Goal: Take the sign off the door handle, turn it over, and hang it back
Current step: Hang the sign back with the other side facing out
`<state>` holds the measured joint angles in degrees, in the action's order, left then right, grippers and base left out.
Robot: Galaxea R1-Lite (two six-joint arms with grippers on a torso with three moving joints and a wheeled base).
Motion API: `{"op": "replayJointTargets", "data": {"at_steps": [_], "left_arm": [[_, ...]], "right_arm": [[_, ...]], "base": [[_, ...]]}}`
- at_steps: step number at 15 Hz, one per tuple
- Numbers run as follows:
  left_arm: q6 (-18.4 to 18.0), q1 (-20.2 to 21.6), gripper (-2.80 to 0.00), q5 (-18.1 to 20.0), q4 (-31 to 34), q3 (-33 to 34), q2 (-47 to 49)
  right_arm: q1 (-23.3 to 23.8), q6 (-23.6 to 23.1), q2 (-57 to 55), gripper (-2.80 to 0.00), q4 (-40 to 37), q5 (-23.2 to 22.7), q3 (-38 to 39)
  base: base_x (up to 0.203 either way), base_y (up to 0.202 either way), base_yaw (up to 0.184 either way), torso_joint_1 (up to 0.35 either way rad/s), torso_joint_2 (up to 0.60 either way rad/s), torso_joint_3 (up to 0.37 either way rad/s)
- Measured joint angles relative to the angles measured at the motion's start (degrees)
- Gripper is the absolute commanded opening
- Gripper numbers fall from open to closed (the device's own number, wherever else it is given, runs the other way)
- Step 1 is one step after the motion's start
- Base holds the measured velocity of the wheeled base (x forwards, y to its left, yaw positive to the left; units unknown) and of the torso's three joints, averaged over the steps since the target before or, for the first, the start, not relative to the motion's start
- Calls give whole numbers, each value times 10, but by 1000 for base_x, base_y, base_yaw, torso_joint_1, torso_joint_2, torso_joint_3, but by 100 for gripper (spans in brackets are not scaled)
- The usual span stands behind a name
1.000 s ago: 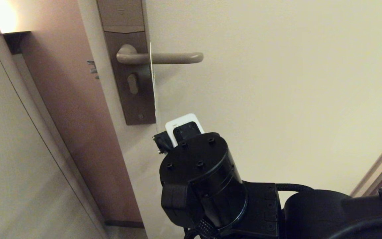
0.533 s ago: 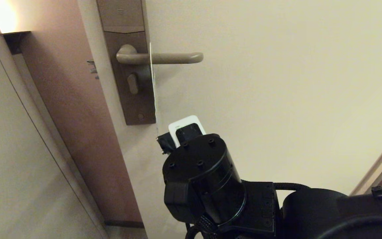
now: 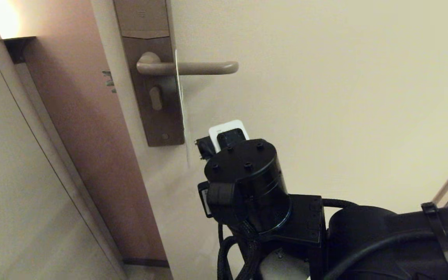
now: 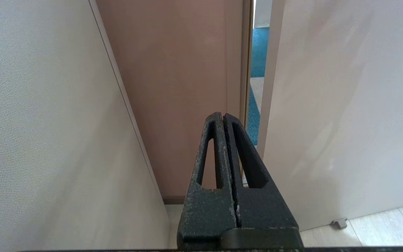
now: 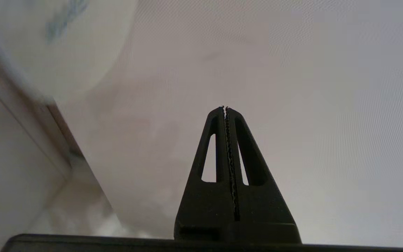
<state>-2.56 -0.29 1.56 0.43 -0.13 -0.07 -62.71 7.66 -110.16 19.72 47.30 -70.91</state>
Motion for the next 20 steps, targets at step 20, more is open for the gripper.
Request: {"op": "replayJointTargets", "data": {"at_steps": [20], "left_arm": [[0,0,-280,0,0,0,0]], "right_arm": [[25,-1,-11,-280,21,12,-105]], "base": [[0,0,0,0,0,0]]}}
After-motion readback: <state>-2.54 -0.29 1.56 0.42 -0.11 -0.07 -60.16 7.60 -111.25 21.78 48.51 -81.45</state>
